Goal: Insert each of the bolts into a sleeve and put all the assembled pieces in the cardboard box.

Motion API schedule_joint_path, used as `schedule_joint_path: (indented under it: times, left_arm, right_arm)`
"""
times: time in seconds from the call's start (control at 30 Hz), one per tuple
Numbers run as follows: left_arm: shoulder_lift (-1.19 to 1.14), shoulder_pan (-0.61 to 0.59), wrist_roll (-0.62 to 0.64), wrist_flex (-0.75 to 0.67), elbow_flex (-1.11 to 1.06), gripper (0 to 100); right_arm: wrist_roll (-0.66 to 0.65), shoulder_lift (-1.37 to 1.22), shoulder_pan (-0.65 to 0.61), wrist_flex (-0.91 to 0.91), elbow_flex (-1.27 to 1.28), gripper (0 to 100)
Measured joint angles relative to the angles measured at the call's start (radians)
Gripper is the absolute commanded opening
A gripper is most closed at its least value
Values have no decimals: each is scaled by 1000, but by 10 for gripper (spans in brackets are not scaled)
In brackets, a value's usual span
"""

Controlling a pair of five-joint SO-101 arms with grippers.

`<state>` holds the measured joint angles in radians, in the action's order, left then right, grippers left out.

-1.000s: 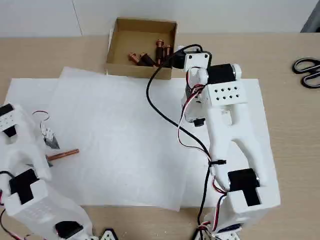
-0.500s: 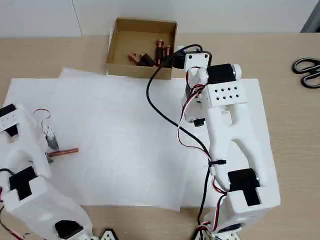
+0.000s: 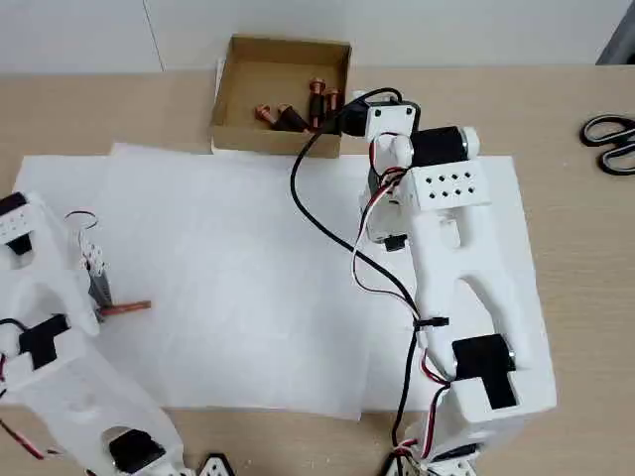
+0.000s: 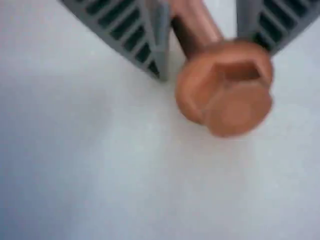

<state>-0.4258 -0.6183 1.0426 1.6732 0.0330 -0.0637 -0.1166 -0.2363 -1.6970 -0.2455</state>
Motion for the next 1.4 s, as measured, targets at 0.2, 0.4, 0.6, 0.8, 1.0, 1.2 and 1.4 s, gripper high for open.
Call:
schedule_joint_path:
  times: [0.2,0.4,0.6,0.8,1.0,1.2,1.4]
  left_arm:
    - [-12,37,0,51,63,63]
    - [-12,44,2,51,63,6]
    - [-12,11,2,51,69,7]
    - [-12,-12,2,51,69,7]
    - [-12,-12,2,54,69,7]
    - [-12,6,0,54,77,7]
    - [-12,31,-78,54,143,7]
  right_arm:
    - [0,0,0,0,0,3]
    - [0,0,0,0,0,3]
    - [0,0,0,0,0,3]
    - [0,0,0,0,0,3]
    - [0,0,0,0,0,3]
    - [0,0,0,0,0,3]
    - [0,0,0,0,0,3]
